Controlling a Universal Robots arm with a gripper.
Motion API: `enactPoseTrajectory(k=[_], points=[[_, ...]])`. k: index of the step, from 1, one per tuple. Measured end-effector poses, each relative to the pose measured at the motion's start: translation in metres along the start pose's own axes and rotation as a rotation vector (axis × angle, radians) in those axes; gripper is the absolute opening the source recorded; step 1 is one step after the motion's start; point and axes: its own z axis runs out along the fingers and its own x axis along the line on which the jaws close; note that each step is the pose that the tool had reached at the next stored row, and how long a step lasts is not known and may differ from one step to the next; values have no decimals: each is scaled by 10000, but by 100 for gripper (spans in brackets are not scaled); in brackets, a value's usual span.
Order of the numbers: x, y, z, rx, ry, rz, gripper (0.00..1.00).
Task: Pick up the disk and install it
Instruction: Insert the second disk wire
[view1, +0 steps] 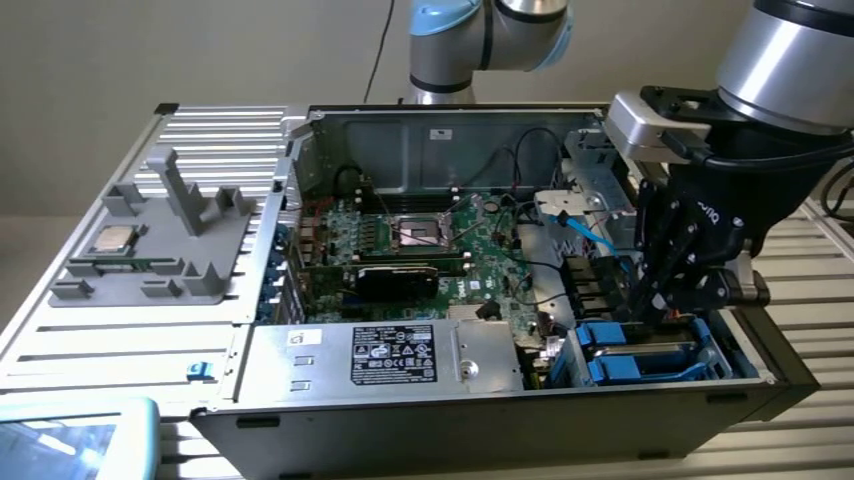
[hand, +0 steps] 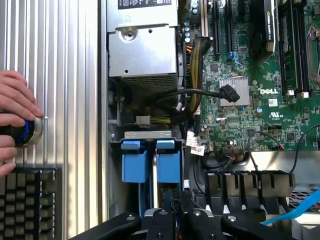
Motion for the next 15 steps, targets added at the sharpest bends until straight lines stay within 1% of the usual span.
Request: enactPoseTrajectory(k=[6, 13, 15], points=[[12, -2, 26, 1, 1, 1, 16], [8, 0, 40, 10, -19, 1, 16], [-3, 5, 39, 23, -20, 4, 16]])
